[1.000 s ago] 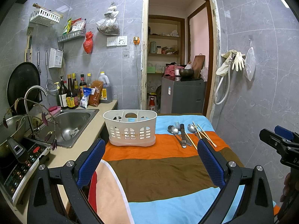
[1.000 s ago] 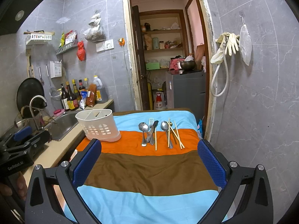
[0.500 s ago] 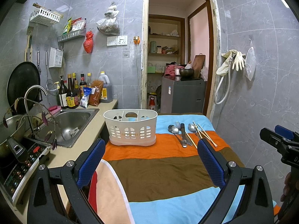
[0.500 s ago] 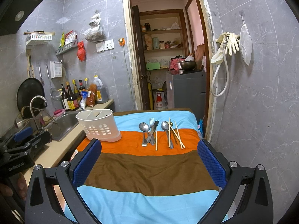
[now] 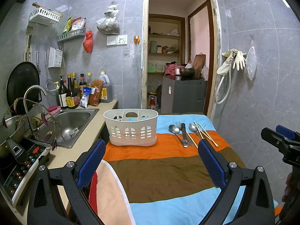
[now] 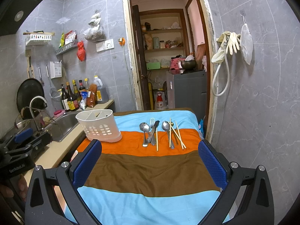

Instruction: Organize utensils

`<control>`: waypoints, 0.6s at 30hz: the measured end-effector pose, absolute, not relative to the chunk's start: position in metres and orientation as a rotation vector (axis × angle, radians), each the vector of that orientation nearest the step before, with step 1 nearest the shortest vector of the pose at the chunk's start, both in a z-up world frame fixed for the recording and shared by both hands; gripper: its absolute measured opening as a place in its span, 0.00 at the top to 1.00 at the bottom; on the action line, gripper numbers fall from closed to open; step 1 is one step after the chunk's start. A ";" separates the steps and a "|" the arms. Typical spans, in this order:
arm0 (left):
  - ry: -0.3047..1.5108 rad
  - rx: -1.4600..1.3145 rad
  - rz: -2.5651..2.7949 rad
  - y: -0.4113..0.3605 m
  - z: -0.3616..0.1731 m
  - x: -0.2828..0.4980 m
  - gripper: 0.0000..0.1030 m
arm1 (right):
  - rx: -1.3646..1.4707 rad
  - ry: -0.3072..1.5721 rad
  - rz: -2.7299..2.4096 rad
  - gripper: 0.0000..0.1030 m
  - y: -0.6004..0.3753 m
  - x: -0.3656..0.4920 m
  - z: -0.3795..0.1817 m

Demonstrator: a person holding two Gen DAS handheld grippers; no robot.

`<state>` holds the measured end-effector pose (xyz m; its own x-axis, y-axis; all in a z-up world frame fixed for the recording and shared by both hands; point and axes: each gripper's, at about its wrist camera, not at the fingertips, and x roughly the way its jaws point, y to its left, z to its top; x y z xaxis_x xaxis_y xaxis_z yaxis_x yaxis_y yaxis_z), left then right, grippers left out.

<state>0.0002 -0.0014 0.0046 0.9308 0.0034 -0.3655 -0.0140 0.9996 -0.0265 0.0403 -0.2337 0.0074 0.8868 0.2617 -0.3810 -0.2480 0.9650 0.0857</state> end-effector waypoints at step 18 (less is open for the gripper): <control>0.360 -0.018 -0.025 -0.005 0.014 0.033 0.06 | 0.001 0.382 0.246 0.00 -0.230 0.052 0.014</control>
<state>0.0327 -0.0053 0.0136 0.9357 -0.0276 -0.3516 0.0213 0.9995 -0.0219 0.0519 -0.2295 0.0143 0.8985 0.2379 -0.3689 -0.2375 0.9702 0.0472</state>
